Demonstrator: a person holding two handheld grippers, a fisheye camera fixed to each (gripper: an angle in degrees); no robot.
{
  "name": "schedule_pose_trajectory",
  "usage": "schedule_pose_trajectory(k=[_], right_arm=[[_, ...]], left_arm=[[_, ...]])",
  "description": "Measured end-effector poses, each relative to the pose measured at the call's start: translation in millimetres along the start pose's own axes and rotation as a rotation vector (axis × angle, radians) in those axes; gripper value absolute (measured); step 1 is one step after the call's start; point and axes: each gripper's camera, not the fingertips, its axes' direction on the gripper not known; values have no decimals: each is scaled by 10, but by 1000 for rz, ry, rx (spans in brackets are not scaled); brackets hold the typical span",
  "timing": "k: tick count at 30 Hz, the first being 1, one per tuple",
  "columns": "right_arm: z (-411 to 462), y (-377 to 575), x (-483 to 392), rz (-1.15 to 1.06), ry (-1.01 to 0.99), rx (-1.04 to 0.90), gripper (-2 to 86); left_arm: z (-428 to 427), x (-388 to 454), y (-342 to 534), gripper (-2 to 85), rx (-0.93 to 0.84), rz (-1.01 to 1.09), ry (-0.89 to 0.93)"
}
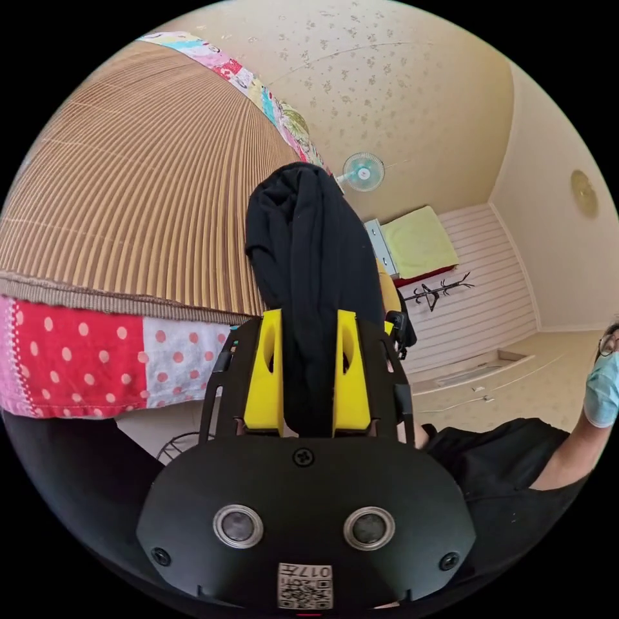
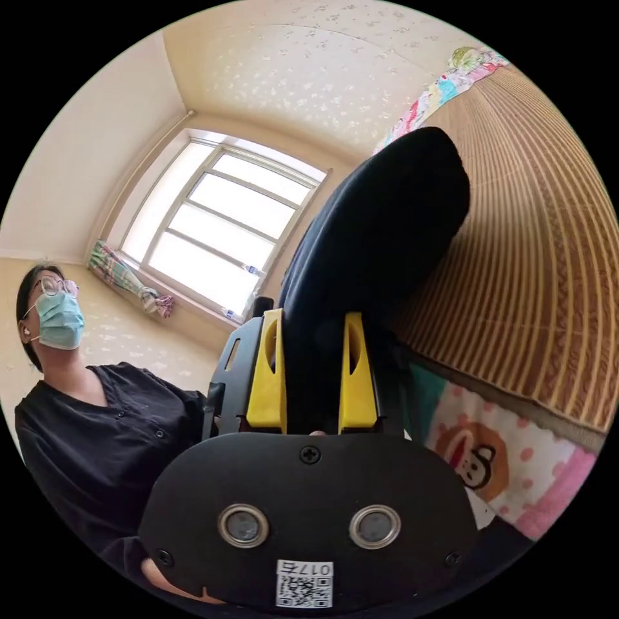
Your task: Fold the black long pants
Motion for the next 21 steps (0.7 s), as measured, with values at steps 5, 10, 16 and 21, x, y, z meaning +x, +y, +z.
schedule_pose_trajectory(k=[5, 10, 16, 21], right_arm=[[1032, -637, -348, -133, -42, -165, 122], [2210, -1319, -883, -279, -142, -194, 119], [3907, -2323, -1733, -399, -135, -201, 121], [5196, -2771, -1681, -332, 22, -292, 127]], left_arm=[[-913, 252, -23, 111, 192, 42, -198], [-2328, 317, -236, 107, 385, 91, -249], [-3922, 441, -944, 110, 489, 123, -446], [-4289, -14, -1449, 90, 453, 76, -732]])
